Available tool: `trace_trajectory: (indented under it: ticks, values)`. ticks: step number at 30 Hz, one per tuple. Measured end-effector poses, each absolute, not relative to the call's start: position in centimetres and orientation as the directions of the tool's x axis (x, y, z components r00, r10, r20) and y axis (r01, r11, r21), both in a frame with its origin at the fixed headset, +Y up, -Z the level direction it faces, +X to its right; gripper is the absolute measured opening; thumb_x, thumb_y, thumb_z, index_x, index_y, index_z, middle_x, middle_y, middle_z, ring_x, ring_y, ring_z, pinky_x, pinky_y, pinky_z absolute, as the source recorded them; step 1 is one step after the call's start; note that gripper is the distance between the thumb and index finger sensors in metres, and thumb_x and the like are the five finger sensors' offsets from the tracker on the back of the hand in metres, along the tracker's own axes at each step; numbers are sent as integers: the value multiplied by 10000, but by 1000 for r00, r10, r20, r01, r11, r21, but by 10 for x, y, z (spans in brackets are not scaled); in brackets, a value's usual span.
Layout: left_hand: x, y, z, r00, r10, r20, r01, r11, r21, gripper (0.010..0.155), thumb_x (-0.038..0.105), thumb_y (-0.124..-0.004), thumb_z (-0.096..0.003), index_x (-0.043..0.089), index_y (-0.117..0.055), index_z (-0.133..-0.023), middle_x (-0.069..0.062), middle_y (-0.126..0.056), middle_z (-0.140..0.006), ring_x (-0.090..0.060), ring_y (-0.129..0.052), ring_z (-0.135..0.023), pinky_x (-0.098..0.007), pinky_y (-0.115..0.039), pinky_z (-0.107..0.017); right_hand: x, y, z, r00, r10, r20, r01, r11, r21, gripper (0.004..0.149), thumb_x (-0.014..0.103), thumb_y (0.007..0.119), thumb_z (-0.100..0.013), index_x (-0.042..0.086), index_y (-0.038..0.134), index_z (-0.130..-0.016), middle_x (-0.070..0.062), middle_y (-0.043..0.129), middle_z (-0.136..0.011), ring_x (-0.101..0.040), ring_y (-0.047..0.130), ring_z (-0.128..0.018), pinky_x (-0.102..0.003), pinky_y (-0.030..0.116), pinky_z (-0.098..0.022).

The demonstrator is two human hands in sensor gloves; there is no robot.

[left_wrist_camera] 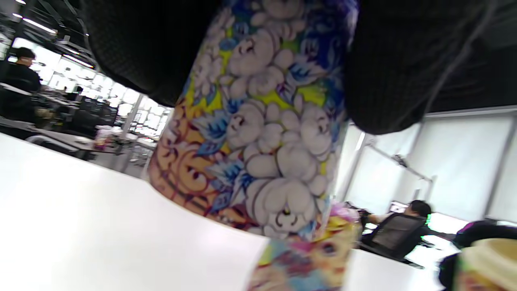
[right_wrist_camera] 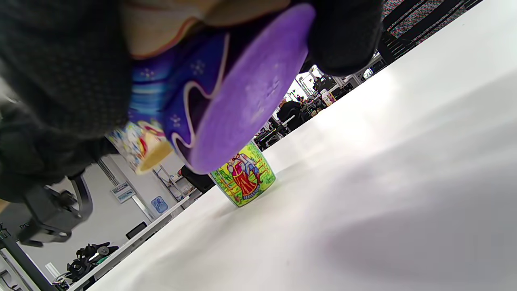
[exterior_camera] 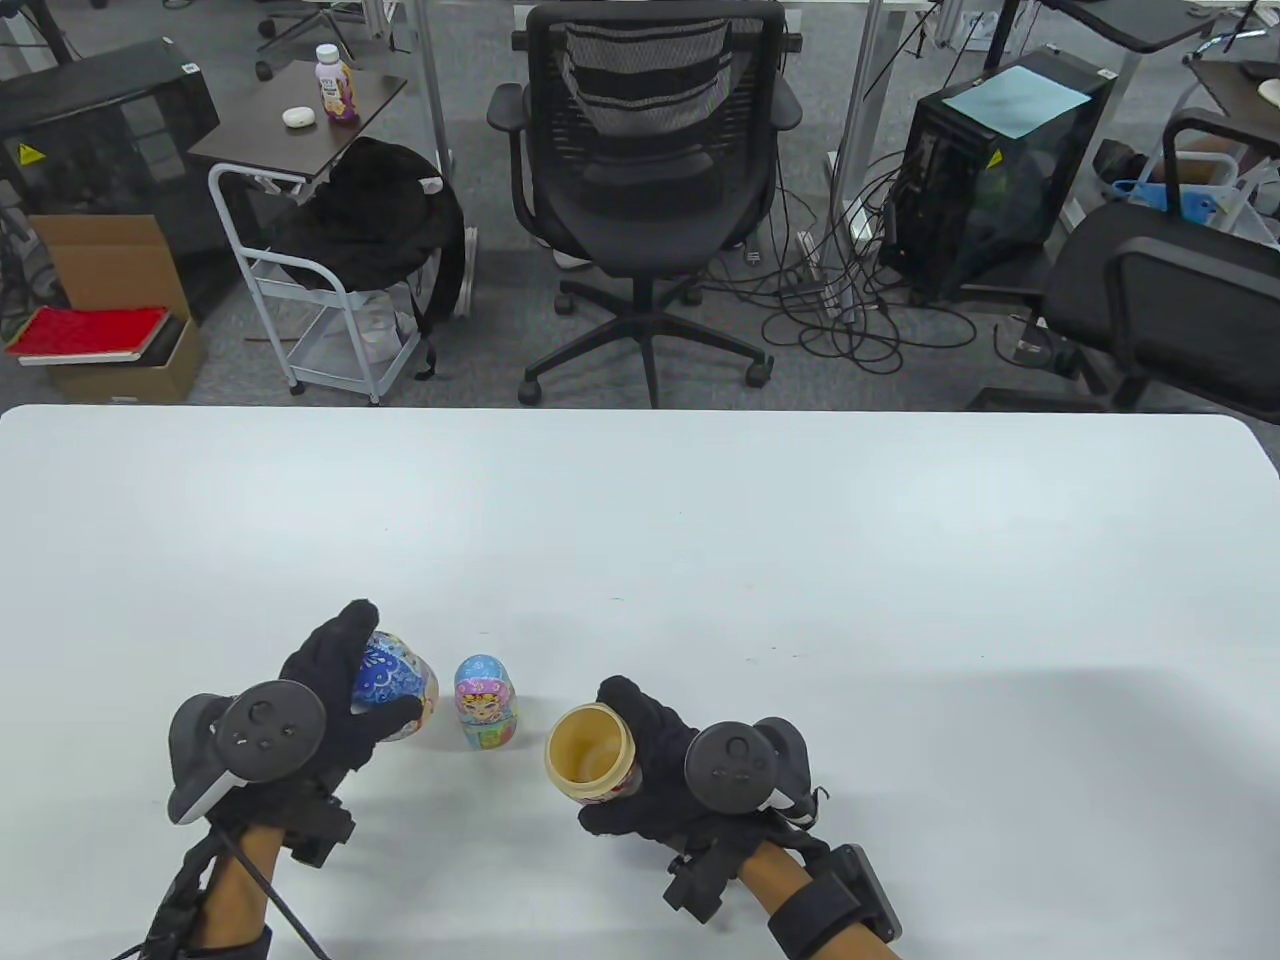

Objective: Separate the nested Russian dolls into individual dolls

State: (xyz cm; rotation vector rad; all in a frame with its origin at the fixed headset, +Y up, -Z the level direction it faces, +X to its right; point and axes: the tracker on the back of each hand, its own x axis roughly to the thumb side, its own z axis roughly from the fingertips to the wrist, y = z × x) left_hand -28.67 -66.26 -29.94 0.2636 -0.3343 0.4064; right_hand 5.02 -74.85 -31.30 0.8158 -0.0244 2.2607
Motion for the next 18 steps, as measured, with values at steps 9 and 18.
trace_trajectory:
  ticks: [9, 18]
  values:
    - [-232, -656, -282, 731, 315, 606, -501, 850, 163, 940, 595, -861, -498, 119, -392, -1160, -268, -642, -1095, -457, -841, -875, -516, -770, -640, 42, -749, -311, -548, 613, 570, -621, -754, 213, 1176, 554, 979, -289, 38, 309, -1105, -253, 616, -1080, -434, 742, -949, -510, 752, -659]
    - [-206, -666, -284, 637, 375, 674, -548, 835, 54, 939, 597, -854, -501, 124, -382, -1161, -261, -637, -1100, -452, -838, -881, -507, -772, -644, 37, -749, -309, -561, 585, 585, -593, -778, 209, 1173, 554, 980, -288, 44, 312, -1106, -248, 621, -1082, -432, 745, -951, -505, 752, -665]
